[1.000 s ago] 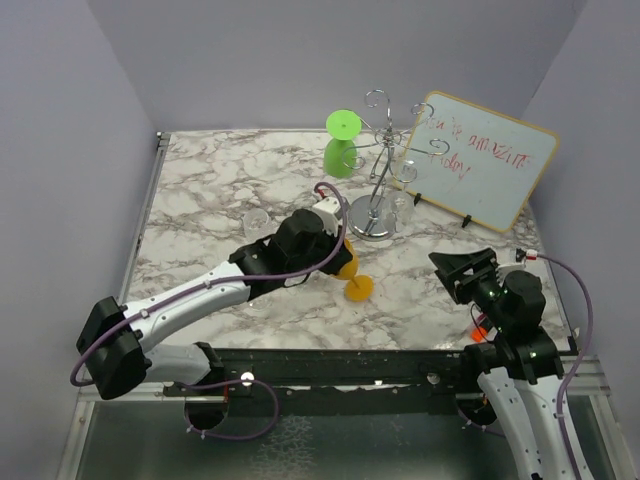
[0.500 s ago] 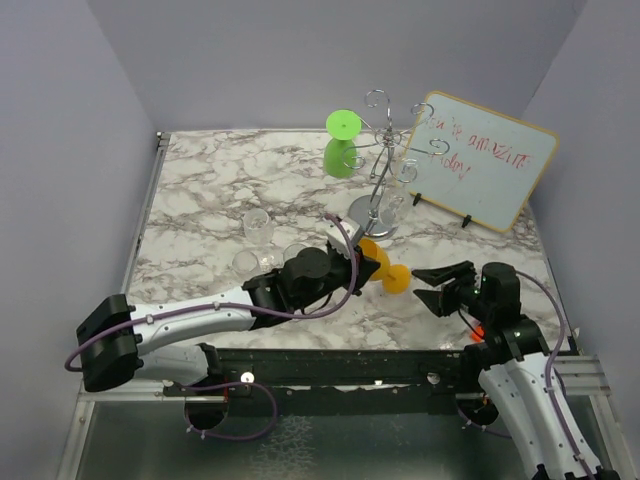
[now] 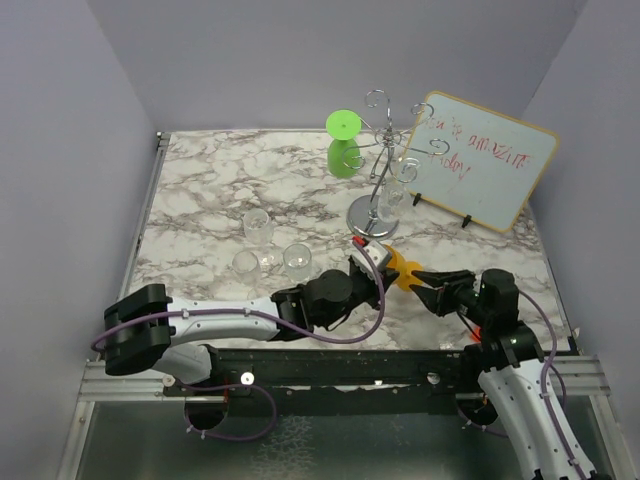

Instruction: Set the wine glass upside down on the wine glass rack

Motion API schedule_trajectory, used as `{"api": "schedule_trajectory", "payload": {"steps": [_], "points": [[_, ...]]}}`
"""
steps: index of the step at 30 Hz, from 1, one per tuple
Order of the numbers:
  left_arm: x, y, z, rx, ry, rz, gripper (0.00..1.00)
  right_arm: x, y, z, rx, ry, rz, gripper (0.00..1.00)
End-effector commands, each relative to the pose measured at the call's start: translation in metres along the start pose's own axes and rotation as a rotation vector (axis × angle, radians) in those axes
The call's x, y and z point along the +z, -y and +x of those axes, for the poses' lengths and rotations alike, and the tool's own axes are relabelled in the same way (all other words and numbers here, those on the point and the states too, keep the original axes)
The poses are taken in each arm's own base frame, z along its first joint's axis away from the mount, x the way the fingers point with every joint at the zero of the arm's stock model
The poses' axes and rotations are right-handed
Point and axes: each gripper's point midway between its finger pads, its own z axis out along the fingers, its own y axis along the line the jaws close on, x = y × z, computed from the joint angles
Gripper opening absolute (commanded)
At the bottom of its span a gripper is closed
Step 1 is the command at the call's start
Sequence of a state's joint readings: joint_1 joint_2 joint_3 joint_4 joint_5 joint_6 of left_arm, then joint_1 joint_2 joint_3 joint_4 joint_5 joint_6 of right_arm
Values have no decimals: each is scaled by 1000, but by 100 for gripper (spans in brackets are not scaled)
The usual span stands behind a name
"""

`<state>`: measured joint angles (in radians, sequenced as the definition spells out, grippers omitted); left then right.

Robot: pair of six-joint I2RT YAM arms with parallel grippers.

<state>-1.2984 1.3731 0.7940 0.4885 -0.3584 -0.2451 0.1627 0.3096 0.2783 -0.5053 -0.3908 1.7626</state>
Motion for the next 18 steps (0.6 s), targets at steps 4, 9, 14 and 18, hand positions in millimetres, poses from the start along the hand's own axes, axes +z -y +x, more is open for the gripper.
{"api": "schedule_trajectory", "payload": {"steps": [4,9,14,18], "points": [[4,13,-25,13,106,6,0,-3,-19,-6,57,53,-57,40],[4,17,-27,14,118,18,0,-3,-24,-14,46,115,-28,44],[3,19,-31,8,135,26,0,3,-34,-17,31,128,-31,43],[2,19,-35,0,151,24,0,8,-43,-15,25,115,-30,40]]}}
